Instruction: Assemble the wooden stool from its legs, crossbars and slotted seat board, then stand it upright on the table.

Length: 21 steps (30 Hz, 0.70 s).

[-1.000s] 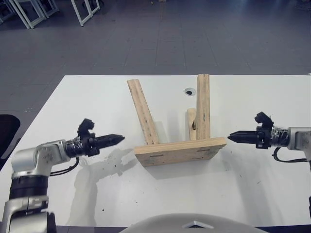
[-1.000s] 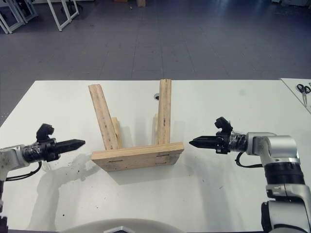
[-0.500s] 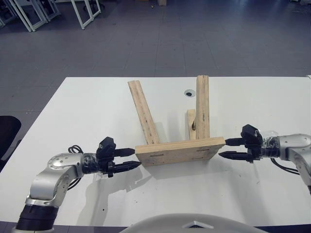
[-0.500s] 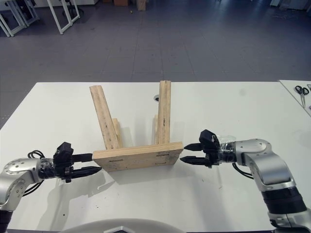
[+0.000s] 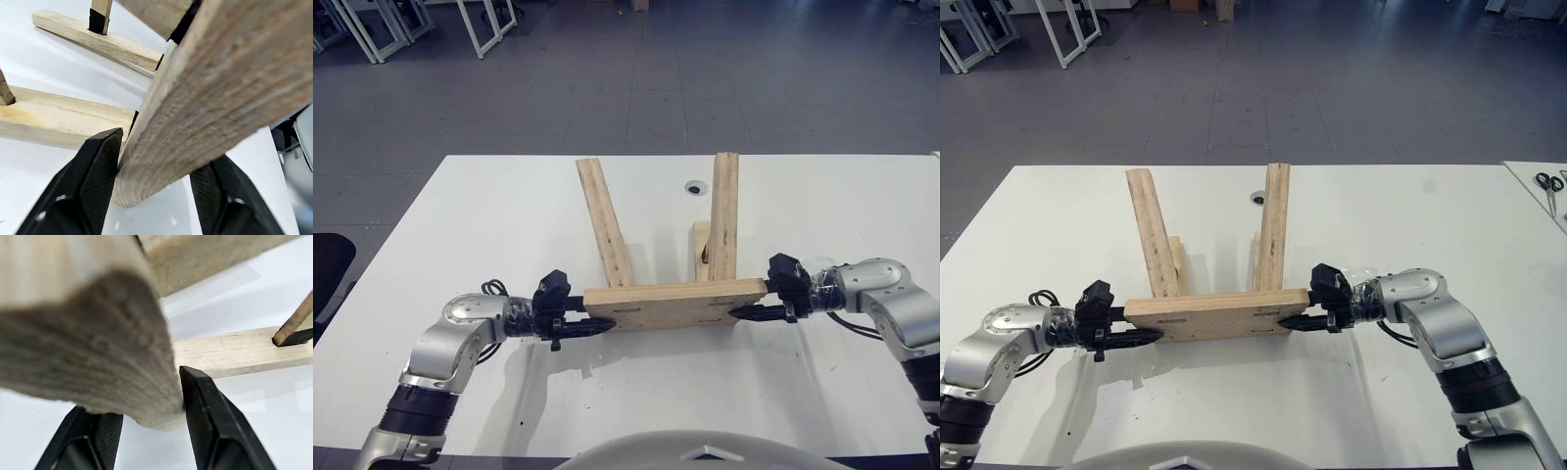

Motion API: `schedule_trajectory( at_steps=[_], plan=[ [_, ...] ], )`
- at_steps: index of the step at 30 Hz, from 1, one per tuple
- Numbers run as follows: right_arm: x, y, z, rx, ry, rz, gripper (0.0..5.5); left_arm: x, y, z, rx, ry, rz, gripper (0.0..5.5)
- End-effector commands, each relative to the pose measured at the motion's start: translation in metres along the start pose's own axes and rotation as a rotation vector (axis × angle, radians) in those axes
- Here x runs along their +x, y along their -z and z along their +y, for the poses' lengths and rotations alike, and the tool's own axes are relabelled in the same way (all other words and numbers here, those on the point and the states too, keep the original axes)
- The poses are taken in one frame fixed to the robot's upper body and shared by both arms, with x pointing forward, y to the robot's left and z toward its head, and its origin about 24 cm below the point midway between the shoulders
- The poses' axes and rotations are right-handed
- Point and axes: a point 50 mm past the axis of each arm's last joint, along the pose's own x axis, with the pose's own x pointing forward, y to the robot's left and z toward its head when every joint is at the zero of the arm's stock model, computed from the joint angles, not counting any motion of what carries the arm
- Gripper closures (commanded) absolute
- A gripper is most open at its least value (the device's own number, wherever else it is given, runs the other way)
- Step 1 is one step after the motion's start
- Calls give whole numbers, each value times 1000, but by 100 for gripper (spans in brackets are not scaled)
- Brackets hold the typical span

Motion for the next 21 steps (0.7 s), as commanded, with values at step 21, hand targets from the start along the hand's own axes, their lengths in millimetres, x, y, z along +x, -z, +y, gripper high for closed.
schedule_trajectory(
  at_steps=[21],
  plan=[
    [15,-131,-120,1378,418,-891,419,78,-193,94,-1404,-217,-936,419]
  ],
)
